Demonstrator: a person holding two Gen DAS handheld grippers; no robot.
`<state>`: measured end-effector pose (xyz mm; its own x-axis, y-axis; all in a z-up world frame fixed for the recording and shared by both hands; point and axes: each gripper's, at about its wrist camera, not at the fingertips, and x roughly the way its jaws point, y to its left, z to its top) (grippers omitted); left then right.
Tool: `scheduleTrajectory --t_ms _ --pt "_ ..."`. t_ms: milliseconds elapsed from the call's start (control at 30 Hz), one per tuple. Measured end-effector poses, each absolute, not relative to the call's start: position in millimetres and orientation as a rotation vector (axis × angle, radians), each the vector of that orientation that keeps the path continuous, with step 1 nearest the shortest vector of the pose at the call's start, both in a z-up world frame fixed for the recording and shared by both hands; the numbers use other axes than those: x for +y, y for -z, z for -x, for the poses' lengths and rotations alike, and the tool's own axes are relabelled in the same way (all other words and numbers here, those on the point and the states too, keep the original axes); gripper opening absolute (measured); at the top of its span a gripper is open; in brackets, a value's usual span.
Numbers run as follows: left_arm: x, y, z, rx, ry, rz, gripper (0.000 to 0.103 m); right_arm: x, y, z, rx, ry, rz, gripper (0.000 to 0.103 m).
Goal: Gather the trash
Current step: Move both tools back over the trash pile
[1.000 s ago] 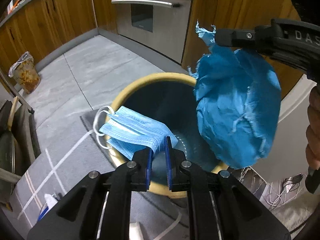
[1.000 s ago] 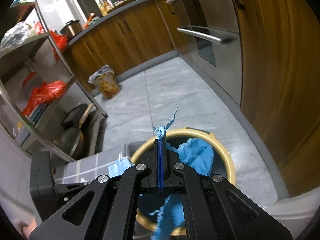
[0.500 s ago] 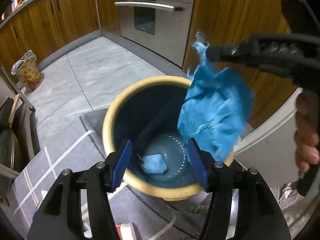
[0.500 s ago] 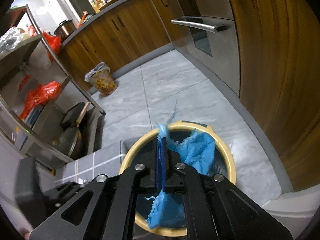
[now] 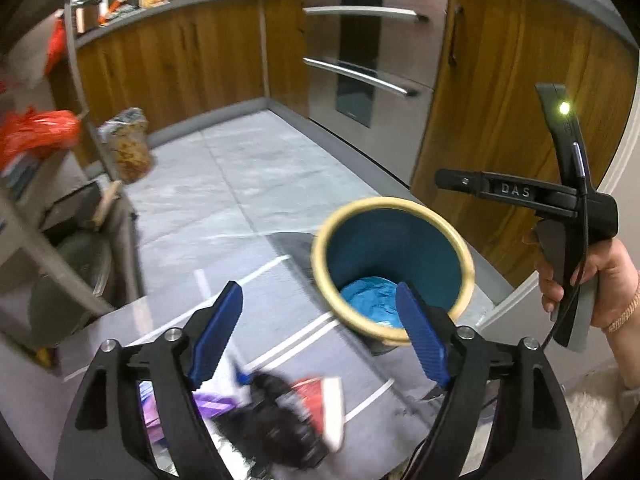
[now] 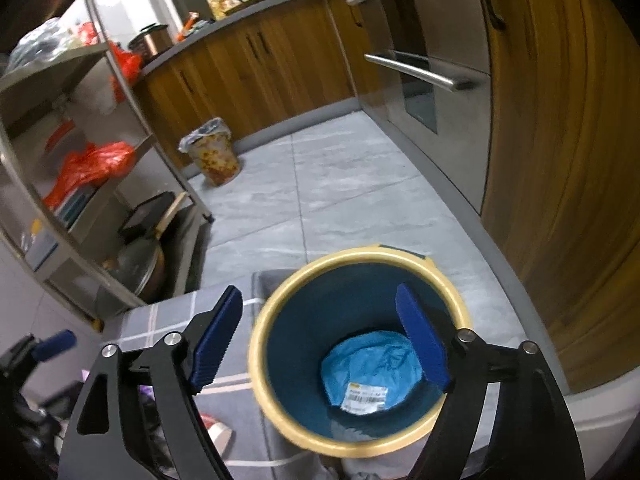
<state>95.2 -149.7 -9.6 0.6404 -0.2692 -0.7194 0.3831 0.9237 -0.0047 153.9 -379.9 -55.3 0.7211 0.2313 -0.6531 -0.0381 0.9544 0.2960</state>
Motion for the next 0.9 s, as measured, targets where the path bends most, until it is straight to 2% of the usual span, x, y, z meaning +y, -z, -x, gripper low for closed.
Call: scheduleTrajectory --t_ms 167,267,633,900 --pt "-106 -9 -65 0.745 0.287 -0.140 0.090 -350 30 -128 0.669 -0.178 -0.201 0.092" --pt "-77 -17 -53 0.722 0.233 -0.109 0.097 -331 17 -114 0.636 -0.197 -0.189 0.095" --pt "21 -15 -28 0.674 0.062 0.055 0.097 -267 7 -68 0.615 -0.234 -0.092 0.097" --pt "61 -4 -31 0.679 0.008 0.078 0.097 -225 13 -58 0.643 -0.259 -0.077 0.097"
